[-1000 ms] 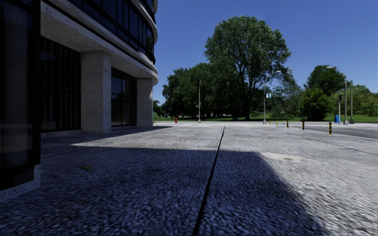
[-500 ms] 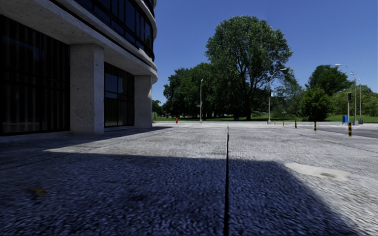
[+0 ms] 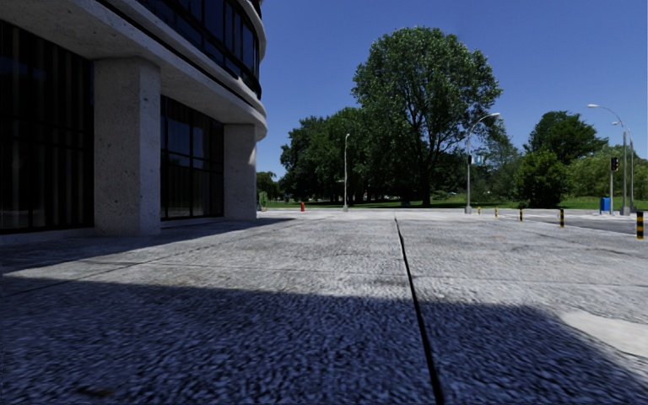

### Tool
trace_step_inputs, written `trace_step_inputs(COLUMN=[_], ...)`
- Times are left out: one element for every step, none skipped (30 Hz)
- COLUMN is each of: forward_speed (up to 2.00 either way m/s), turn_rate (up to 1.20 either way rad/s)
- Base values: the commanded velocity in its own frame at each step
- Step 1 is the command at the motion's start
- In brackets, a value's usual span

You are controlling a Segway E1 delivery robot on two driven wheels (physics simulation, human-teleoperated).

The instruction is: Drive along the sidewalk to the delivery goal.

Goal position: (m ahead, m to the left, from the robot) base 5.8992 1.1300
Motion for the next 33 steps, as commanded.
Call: trace_step_inputs(forward_speed=[1.44,1.43,1.42,1.42,1.42,1.41,1.41,1.41,1.4,1.4,1.4,1.38,1.21,1.13,1.08,1.07,1.06,1.06,1.06,1.07,1.07,1.07,1.07,1.07,1.08,1.09,1.09,1.1,1.1,1.1,1.1,1.1,1.1], turn_rate=[0.13,0.13,0.13,0.13,0.13,0.13,0.13,0.13,0.16,0.17,0.17,0.17,0.17,0.18,0.23,0.26,0.33,0.35,0.36,0.36,0.36,0.36,0.36,0.36,0.36,0.36,0.36,0.36,0.36,0.36,0.36,0.36,0.36])
